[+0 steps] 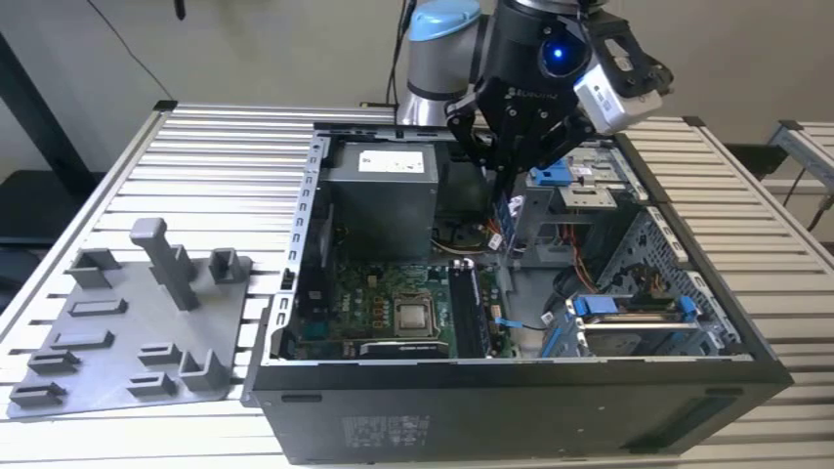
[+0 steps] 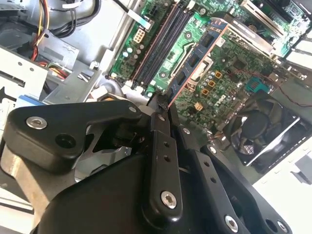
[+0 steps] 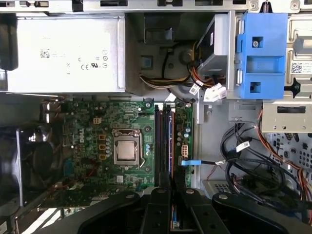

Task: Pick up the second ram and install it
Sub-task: 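Insert the second ram into the second slot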

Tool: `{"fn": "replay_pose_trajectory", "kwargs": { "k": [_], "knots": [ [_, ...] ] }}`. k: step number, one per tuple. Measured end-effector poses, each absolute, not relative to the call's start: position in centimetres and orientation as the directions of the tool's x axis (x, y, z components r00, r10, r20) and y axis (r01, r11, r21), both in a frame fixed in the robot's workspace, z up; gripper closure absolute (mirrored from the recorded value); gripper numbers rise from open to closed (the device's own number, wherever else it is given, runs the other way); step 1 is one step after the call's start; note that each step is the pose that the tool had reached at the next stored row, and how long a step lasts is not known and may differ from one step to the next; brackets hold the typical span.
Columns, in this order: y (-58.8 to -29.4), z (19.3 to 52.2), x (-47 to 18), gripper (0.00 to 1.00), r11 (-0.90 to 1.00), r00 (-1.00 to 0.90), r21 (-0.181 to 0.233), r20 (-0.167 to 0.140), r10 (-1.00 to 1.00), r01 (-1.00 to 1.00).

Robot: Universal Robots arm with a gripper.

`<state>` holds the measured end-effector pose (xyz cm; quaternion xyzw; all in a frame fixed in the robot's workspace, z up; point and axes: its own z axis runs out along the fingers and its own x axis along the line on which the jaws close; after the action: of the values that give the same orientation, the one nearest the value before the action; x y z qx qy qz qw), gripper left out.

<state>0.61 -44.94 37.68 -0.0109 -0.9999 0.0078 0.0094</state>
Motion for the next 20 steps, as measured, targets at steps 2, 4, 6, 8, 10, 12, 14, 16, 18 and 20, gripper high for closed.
{"fn": "replay_pose_trajectory", "kwargs": {
  "k": [2,4,6,8,10,12,14,16,18,20],
  "knots": [
    [-44.94,37.67,0.61,0.86,1.0,-1.0,-0.016,0.018,0.022,0.022],
    [-44.94,37.67,0.61,0.86,1.0,-1.0,-0.016,0.018,0.022,0.022],
    [-44.94,37.67,0.61,0.86,1.0,-1.0,-0.016,0.018,0.022,0.022],
    [-44.94,37.59,0.61,0.86,1.0,-1.0,-0.017,0.018,0.022,0.022],
    [-44.94,37.47,0.61,0.86,1.0,-1.0,-0.02,0.018,0.022,0.022],
    [-44.94,37.35,0.61,0.86,1.0,-1.0,-0.023,0.018,0.022,0.022],
    [-44.94,37.21,0.61,0.86,0.999,-1.0,-0.026,0.018,0.022,0.022],
    [-44.93,37.06,0.61,0.86,0.999,-1.0,-0.028,0.018,0.022,0.022],
    [-44.93,36.9,0.61,0.86,0.999,-1.0,-0.03,0.018,0.022,0.022],
    [-44.92,36.74,0.61,0.86,0.999,-1.0,-0.031,0.018,0.022,0.022]
  ]
}}
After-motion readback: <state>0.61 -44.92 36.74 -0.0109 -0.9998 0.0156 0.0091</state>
